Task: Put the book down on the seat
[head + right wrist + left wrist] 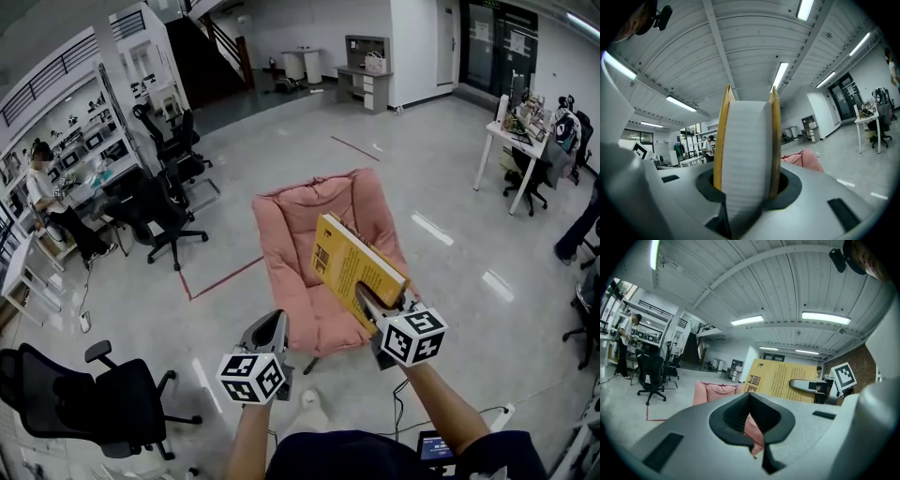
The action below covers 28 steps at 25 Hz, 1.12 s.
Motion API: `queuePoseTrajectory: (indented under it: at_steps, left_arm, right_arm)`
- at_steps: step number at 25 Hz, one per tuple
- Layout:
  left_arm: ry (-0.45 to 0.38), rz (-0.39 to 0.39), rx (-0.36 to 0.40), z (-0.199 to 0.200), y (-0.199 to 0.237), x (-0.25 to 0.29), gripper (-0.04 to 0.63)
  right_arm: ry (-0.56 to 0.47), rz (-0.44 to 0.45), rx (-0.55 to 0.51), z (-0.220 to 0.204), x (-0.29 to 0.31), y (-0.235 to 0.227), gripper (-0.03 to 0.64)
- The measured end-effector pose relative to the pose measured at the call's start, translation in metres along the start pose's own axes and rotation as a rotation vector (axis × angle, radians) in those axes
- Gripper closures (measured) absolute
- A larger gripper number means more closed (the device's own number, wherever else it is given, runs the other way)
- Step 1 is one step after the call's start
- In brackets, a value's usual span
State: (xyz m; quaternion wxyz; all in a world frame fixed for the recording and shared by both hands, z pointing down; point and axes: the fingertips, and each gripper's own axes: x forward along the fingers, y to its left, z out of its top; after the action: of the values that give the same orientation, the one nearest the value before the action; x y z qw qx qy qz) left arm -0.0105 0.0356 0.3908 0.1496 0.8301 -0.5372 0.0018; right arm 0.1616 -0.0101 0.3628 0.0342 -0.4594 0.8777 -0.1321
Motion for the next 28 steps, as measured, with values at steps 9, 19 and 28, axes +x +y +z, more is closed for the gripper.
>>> queuePoseTrajectory:
  at_steps: [9, 19, 28]
  left_arm:
    - [0.004, -0.006, -0.02, 0.009, 0.022, 0.035, 0.591]
    - [0.008, -0.006, -0.028, 0.029, 0.056, 0.066, 0.591]
    - [0.019, -0.021, -0.036, 0.048, 0.094, 0.086, 0.591]
  right_arm:
    - [0.04, 0.021, -0.021, -0.004, 0.04, -0.006, 0.462]
    - [0.049, 0.011, -0.018, 0.007, 0.089, -0.015, 0.462]
    - [0.05, -0.009, -0.012, 0.018, 0.134, -0.012, 0.462]
